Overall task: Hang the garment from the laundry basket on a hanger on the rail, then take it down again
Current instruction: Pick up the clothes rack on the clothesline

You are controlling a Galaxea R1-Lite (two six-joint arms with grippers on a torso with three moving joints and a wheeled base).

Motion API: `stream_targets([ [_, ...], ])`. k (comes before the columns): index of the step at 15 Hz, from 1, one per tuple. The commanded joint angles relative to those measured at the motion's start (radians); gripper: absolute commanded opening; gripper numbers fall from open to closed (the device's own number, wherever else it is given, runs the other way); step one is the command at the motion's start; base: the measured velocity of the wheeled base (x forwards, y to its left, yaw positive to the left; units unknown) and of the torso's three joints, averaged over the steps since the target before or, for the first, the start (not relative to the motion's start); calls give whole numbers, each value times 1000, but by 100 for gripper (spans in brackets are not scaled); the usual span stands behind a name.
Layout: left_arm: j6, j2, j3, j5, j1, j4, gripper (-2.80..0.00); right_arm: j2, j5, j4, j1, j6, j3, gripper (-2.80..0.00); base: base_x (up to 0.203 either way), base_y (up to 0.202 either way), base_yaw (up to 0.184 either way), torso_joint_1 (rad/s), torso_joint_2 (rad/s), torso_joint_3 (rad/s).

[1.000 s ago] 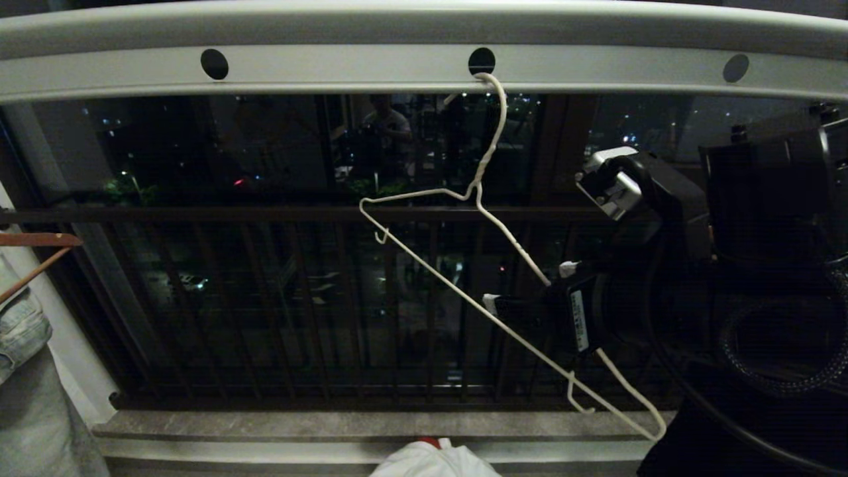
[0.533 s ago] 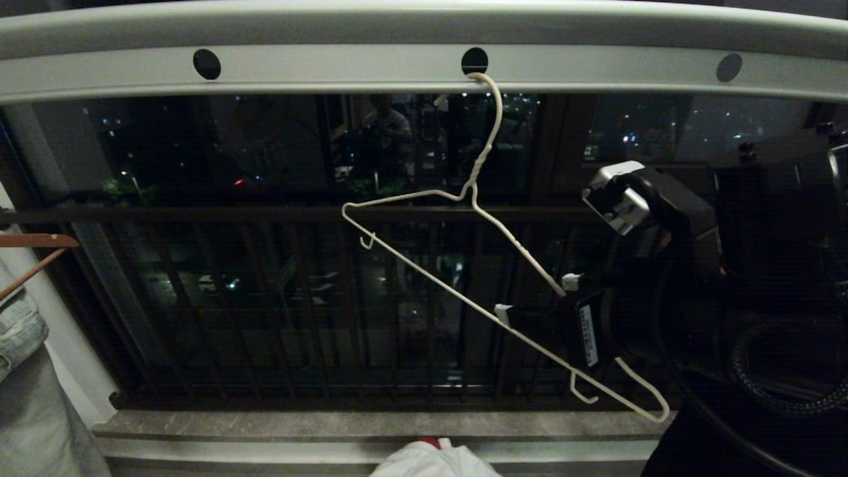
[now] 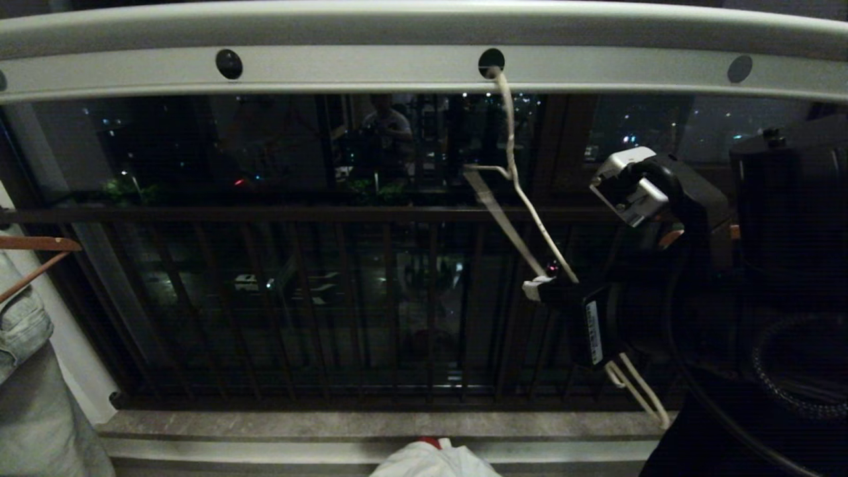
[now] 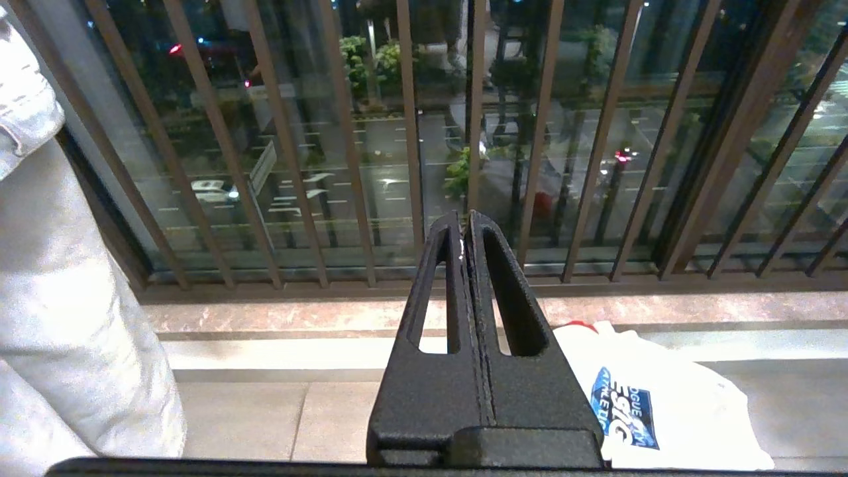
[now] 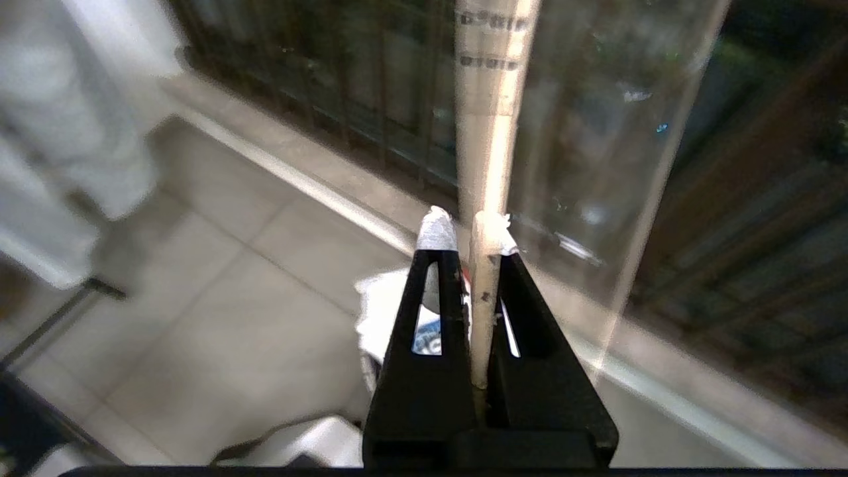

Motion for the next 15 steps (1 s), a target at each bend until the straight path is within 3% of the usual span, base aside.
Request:
stream_targets([
  [1, 0, 0, 0, 0, 0, 0, -280, -1, -1, 2, 0, 0, 0, -280, 0, 0, 0, 0, 0, 0],
  [15, 0, 0, 0, 0, 0, 0, -280, -52, -1, 8, 2, -21, 6, -280, 0, 0, 0, 0, 0, 0],
])
